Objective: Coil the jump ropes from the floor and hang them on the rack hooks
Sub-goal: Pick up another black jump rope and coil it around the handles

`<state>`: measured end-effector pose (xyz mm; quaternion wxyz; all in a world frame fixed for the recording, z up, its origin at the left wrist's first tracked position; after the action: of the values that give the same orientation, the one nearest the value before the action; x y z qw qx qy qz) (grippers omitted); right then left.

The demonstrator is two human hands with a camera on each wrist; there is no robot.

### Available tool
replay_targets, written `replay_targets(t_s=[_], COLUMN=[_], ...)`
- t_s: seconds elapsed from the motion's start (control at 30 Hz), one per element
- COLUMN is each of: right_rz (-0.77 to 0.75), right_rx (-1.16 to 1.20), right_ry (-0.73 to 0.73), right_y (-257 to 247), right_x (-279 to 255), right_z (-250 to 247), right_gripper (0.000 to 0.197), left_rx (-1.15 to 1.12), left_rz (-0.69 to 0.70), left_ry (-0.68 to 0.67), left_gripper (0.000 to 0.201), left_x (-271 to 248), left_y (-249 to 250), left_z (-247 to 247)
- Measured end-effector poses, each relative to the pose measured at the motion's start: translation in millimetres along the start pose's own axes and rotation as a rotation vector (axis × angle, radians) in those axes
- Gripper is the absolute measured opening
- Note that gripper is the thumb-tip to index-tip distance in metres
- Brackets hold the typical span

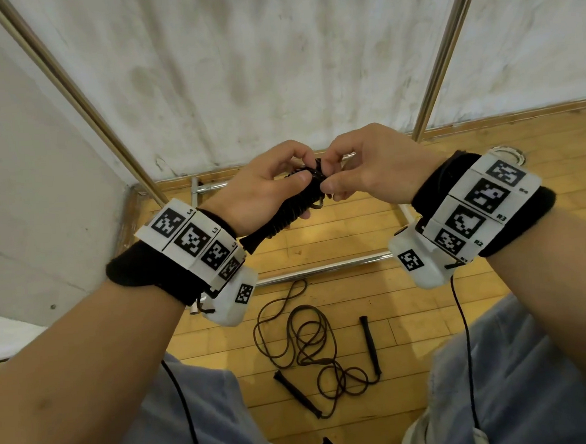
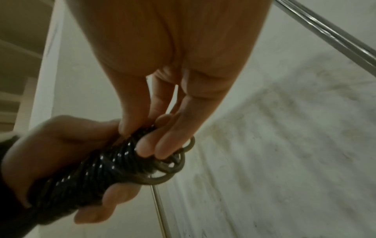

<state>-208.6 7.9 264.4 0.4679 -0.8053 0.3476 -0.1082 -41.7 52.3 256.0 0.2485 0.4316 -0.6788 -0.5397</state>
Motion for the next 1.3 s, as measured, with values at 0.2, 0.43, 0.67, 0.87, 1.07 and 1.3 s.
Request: replay_targets(t_s=[0.2,0.43,0.67,0.87,1.07,1.3], right_rz=[0.024,-0.009,-0.033,-0.058,-0.071,-0.190], right_rx=[0.028,-0.174,-0.305,-0.346,-0.413,-0.488], right_ry=[-0.020,0.201,0.240,0.249,0.302,0.380], right_y=[-1.6,-8.0,-5.0,-5.4,-9.3,-9.8], right_x=[-3.0,1.3,3.1,2.7,-0.5,-3.3], right_z=[-1.5,7.5,12.9,7.0,7.2,20.9], right_gripper=[0.008,0.005,0.008,0.008,0.008,0.014], left_rx=[-0.014,0.095,0.159,0.065,0.079,0.036], left_rz=[-0.030,-0.015,-0.031,-0.005,0.009,0.080], left_ry=[-0.048,0.028,0.100,0.029,-0.051,0.114], left_gripper=[0.014,0.015,0.012,0.010,0.025,0.024], left_x=[-2.1,3.0,7.1,5.2,3.9,6.5], left_y=[2.2,3.1,-0.6,0.4,5.1,4.9], left_z=[-0.2,4.1,4.7,-0.6,-3.9,-4.6])
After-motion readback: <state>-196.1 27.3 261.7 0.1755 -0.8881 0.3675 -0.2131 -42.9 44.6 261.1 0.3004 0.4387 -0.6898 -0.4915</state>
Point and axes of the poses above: each hand's wrist, its own x-axis towards the middle knuckle, its own z-axis out of the palm, y = z × x, the point moved 2 cm from there along x, towards the middle knuckle, and after that the axes turned 15 degrees about -y, right-handed, at the moved point
